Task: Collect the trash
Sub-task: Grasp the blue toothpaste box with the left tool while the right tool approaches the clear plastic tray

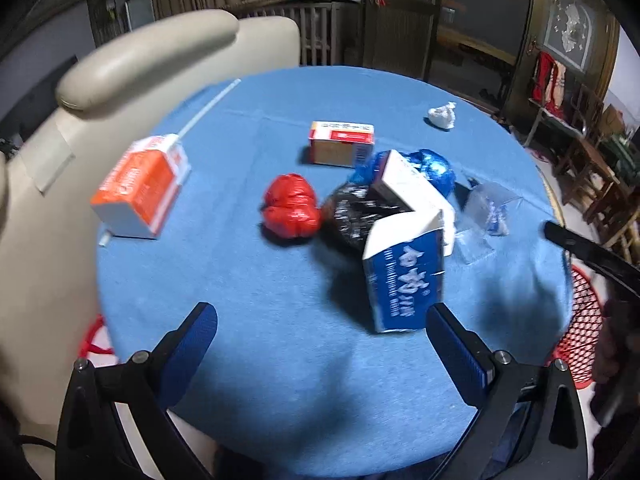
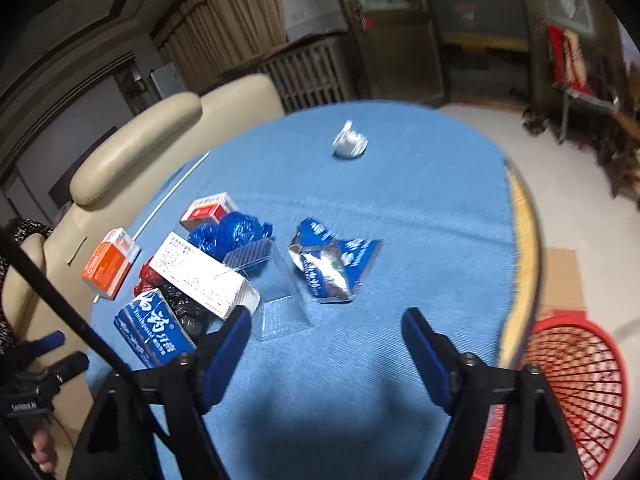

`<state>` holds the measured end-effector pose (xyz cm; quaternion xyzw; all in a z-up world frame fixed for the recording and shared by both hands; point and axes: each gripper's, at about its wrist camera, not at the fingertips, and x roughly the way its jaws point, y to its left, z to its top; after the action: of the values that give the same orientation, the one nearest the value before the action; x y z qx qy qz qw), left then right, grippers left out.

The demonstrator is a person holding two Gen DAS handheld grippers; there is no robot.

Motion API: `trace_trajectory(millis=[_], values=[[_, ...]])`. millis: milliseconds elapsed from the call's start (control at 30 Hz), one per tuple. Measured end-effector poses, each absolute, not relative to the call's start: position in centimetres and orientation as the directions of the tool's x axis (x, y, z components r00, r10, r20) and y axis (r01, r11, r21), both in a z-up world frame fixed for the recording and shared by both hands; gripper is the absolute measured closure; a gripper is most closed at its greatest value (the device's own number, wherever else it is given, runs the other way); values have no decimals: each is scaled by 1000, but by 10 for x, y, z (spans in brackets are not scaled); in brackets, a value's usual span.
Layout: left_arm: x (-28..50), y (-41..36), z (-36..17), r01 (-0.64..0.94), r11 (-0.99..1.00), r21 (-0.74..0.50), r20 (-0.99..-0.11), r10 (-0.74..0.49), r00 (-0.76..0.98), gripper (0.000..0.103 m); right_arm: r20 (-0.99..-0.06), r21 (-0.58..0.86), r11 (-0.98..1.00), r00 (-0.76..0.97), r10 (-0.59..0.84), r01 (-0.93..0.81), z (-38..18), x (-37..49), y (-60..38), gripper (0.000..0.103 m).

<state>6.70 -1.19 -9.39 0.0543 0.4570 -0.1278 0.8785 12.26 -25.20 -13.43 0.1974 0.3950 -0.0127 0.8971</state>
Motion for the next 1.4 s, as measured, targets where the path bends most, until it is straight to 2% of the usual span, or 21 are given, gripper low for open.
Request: trace_trajectory(millis=[100, 200, 367, 433, 467, 500, 533, 600, 767, 1033, 1133, 1200, 1233, 1267, 1300, 1400], values=[[71, -24, -98, 302, 952, -48, -822, -209, 530, 0, -735, 379, 908, 653, 181, 175, -148, 146, -251, 37], [77, -36, -99, 318, 946, -63, -816, -232, 529, 0, -756, 390, 902, 624, 198, 187, -159, 172, -246, 37], [91, -51, -107, 318, 945, -71, -818, -238, 524, 2, -801, 340, 910, 580, 148, 238, -172, 202, -240, 37], [95, -54, -112, 319, 946, -64, -826, -230, 515, 14, -812, 319, 916, 568, 132, 243, -176, 210, -239, 47], [97, -56, -115, 319, 946, -62, -831, -226, 508, 19, -824, 304, 921, 553, 125, 245, -179, 214, -238, 56], [99, -58, -119, 321, 945, -66, -837, -227, 497, 30, -829, 304, 921, 543, 130, 244, -181, 215, -239, 62], [100, -59, -122, 329, 941, -77, -843, -238, 483, 39, -824, 301, 923, 552, 124, 241, -182, 215, -240, 64], [100, -61, -126, 336, 937, -90, -848, -249, 468, 43, -816, 318, 921, 560, 144, 227, -182, 214, -242, 68], [94, -64, -120, 362, 927, -101, -821, -283, 495, 44, -788, 356, 913, 589, 176, 202, -181, 197, -248, 83], [79, -71, -110, 414, 907, -77, -788, -310, 531, 45, -722, 470, 859, 648, 242, 202, -174, 148, -270, 85], [73, -71, -109, 426, 902, -68, -780, -315, 540, 45, -667, 539, 822, 689, 283, 185, -168, 127, -281, 82], [72, -69, -109, 428, 901, -78, -780, -322, 536, 45, -624, 579, 798, 720, 305, 164, -164, 120, -287, 76], [71, -67, -110, 425, 901, -83, -781, -324, 534, 45, -618, 585, 794, 725, 305, 165, -163, 119, -290, 62], [72, -66, -111, 423, 902, -88, -783, -325, 531, 45, -614, 595, 785, 728, 307, 171, -161, 120, -291, 30], [72, -63, -111, 419, 903, -96, -783, -328, 528, 45, -605, 610, 773, 734, 309, 177, -159, 122, -292, 19], [70, -59, -108, 413, 905, -97, -777, -328, 537, 45, -573, 602, 782, 769, 282, 162, -150, 129, -289, 21]])
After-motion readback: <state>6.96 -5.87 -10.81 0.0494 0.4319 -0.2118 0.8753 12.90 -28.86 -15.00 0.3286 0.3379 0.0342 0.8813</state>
